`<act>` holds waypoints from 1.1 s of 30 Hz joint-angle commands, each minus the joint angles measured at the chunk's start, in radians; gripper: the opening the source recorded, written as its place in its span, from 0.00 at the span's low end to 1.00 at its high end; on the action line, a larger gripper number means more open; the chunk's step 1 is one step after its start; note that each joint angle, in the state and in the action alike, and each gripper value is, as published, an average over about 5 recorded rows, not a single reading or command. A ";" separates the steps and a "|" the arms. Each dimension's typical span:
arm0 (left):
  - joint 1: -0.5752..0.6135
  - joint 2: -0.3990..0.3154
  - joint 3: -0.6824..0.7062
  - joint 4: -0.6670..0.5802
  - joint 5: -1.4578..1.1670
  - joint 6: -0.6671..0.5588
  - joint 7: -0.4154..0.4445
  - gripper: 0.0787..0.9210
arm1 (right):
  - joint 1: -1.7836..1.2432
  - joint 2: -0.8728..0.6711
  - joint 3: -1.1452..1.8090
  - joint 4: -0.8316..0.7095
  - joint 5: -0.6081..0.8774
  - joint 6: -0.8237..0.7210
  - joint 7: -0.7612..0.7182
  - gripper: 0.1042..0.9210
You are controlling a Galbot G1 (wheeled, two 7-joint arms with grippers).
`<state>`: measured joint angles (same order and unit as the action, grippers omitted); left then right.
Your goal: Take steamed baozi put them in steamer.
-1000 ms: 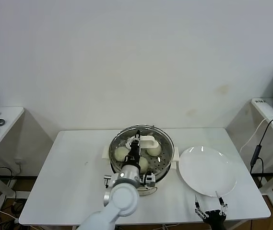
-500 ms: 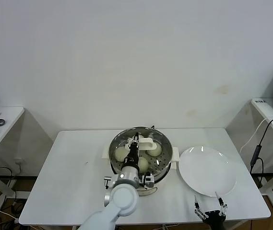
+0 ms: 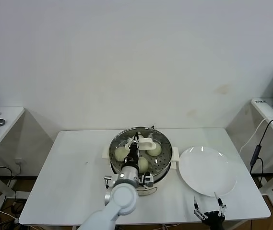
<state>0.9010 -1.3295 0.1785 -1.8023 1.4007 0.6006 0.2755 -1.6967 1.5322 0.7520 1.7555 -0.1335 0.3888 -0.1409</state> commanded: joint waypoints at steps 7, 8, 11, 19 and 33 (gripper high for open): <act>0.127 0.026 -0.037 -0.165 -0.181 -0.035 -0.105 0.33 | -0.003 0.003 -0.002 0.005 -0.002 -0.005 -0.002 0.88; 0.148 0.036 -0.043 -0.193 -0.224 -0.039 -0.122 0.36 | -0.004 0.003 -0.003 0.006 -0.003 -0.005 -0.002 0.88; 0.215 0.071 -0.072 -0.292 -0.381 -0.058 -0.173 0.48 | -0.006 0.003 -0.005 0.007 -0.006 -0.006 -0.003 0.88; 0.553 0.134 -0.335 -0.540 -0.933 -0.296 -0.274 0.76 | -0.010 -0.001 -0.008 0.009 -0.004 -0.005 -0.006 0.88; 1.026 0.036 -0.765 -0.512 -1.561 -0.670 -0.395 0.88 | -0.057 -0.075 -0.083 0.072 0.098 -0.026 -0.040 0.88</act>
<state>1.5656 -1.2534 -0.2936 -2.2634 0.3813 0.1780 -0.0312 -1.7194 1.5068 0.7164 1.7814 -0.1070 0.3900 -0.1638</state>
